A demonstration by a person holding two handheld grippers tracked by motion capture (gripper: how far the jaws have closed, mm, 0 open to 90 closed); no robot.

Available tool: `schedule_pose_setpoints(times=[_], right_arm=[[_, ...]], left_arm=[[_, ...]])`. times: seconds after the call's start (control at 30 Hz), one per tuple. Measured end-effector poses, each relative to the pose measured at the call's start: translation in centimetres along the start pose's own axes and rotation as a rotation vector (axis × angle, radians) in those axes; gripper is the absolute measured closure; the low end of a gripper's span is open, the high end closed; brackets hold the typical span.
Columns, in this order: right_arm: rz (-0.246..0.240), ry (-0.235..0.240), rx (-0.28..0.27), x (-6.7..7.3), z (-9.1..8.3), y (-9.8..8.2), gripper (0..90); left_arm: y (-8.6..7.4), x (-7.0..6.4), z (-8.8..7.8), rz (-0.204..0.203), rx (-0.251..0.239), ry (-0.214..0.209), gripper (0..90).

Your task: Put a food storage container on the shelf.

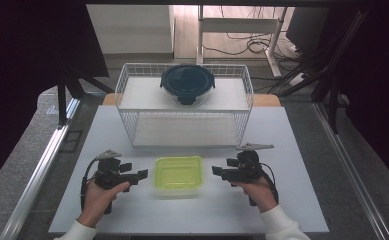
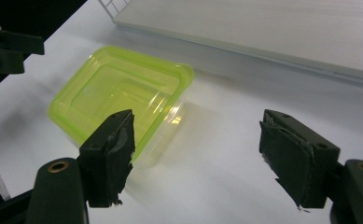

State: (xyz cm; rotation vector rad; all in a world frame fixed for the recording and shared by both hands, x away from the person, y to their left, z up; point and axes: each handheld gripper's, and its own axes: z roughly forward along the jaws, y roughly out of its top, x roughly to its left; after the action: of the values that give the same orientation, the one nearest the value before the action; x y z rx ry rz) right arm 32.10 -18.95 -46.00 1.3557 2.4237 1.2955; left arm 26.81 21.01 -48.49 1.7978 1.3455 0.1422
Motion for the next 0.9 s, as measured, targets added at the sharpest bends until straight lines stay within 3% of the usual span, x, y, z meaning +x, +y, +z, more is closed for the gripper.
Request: schedule_pose_setpoints(times=[0.13, 0.47, 0.67, 0.9], right_arm=[[0.039, 0.012, 0.006, -0.1, 0.3, 0.0, 27.4], [0.053, 0.051, 0.019, 0.5, 0.8, 0.0, 29.0], [0.06, 0.06, 0.027, 0.9, 1.6, 0.0, 30.6], [0.124, 0.103, 0.058, 0.6, 3.0, 0.0, 33.7]], left_arm=[[0.1, 0.0, 0.0, -0.01, 0.01, -0.015, 22.0], [0.3, 0.0, 0.3, -0.025, 0.009, -0.016, 23.7], [0.4, 0.6, 0.9, -0.072, 0.019, -0.045, 24.0], [0.7, 0.9, 2.1, -0.096, 0.047, -0.074, 26.0]])
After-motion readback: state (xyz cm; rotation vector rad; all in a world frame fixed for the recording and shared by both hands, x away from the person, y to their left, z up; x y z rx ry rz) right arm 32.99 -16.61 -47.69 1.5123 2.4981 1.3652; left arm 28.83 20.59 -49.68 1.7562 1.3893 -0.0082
